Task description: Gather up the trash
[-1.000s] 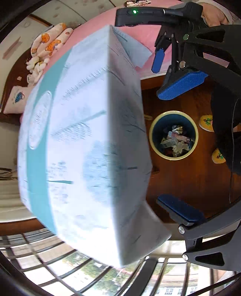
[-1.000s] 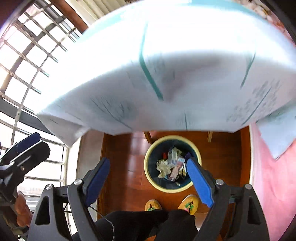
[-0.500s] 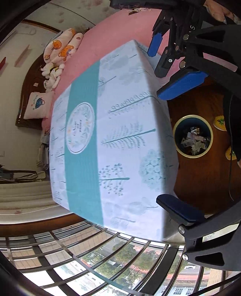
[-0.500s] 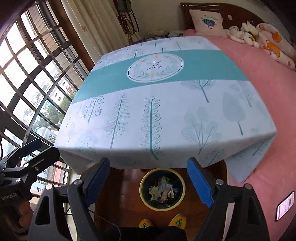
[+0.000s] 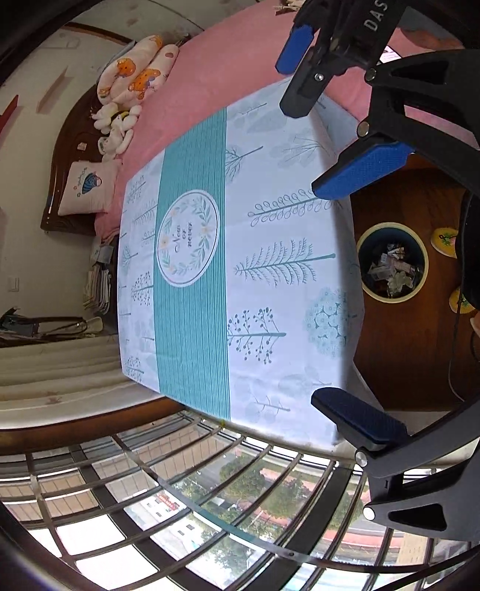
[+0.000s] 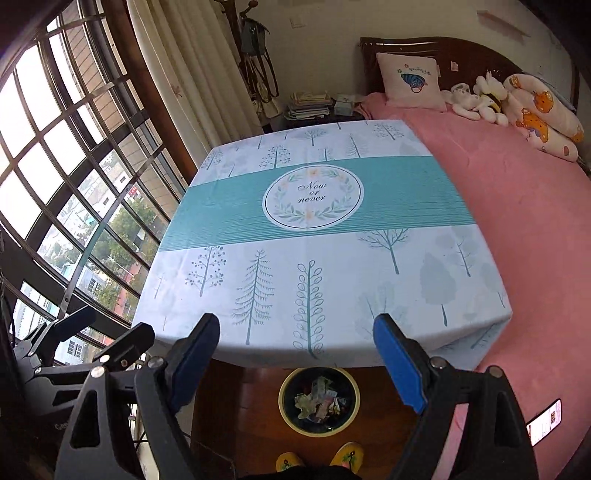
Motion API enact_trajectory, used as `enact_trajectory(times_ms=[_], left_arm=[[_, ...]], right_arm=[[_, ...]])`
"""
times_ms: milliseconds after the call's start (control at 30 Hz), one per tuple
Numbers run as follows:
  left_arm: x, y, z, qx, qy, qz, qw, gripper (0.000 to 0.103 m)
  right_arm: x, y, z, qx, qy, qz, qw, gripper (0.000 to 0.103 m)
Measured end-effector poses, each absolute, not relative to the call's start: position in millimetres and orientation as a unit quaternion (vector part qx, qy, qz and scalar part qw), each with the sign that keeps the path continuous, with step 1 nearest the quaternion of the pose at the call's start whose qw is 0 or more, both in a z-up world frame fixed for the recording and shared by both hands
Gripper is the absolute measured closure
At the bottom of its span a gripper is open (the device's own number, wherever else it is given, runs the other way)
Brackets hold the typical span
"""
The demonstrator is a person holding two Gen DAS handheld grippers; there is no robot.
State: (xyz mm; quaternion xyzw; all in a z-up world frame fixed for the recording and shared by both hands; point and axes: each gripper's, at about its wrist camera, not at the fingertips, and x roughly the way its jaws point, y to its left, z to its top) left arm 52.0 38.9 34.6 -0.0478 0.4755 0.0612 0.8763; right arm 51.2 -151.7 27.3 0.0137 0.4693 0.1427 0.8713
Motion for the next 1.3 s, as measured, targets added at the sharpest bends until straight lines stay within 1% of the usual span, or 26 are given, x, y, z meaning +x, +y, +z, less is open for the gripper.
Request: enact_trajectory(times_ms=[433, 1300], left_arm=[[41.8, 36.5, 53.4, -0.041, 0.463, 0.086, 0.881, 0.002], [35.3, 33.0, 52.6, -0.058, 0.475, 0.09, 0.874, 0.002]], right_arm=[[39.5, -151.7, 41.5, -0.008, 0.459, 0.144, 0.877, 0.017], [38.4, -162.8, 35.3, -0.003, 0.468, 0.141, 0.872, 0.017]])
